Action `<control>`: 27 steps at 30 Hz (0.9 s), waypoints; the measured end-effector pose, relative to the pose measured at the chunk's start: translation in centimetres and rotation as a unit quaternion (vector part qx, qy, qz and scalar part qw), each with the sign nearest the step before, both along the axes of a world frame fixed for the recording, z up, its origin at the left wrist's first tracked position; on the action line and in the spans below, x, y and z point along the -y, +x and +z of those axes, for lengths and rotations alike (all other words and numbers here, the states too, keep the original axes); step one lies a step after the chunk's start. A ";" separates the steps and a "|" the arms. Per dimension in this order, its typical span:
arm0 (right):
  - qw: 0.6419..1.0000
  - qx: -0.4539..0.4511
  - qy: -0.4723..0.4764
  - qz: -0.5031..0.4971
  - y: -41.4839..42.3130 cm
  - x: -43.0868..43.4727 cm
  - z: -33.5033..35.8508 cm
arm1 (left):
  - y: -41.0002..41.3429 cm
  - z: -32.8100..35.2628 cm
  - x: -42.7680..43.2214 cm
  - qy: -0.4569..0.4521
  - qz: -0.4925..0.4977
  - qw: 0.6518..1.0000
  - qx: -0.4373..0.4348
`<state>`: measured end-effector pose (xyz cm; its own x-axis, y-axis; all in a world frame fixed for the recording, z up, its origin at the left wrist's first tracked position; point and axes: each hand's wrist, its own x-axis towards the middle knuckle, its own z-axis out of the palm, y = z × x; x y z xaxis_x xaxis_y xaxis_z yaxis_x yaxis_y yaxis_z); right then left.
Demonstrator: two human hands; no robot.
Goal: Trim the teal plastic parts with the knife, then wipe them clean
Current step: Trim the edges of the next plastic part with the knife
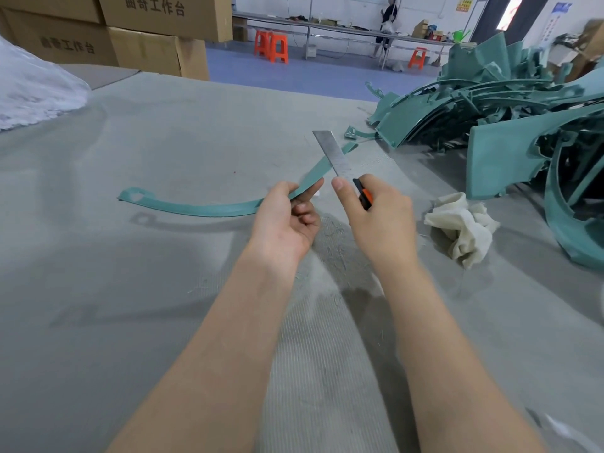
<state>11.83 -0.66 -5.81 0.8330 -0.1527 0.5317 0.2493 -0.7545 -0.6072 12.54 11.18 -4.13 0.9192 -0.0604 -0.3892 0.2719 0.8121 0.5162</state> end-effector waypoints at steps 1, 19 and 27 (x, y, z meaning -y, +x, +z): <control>1.000 -0.002 0.003 0.006 0.0 0.0 0.0 | 0.0 0.0 0.1 0.001 0.001 1.000 0.001; 0.999 0.016 0.048 0.006 -0.1 0.3 0.4 | 0.0 0.3 -0.2 -0.014 -0.002 1.000 0.010; 0.999 -0.007 -0.029 0.022 -0.2 -0.5 -0.1 | 0.0 0.3 -0.3 0.001 0.002 1.000 0.004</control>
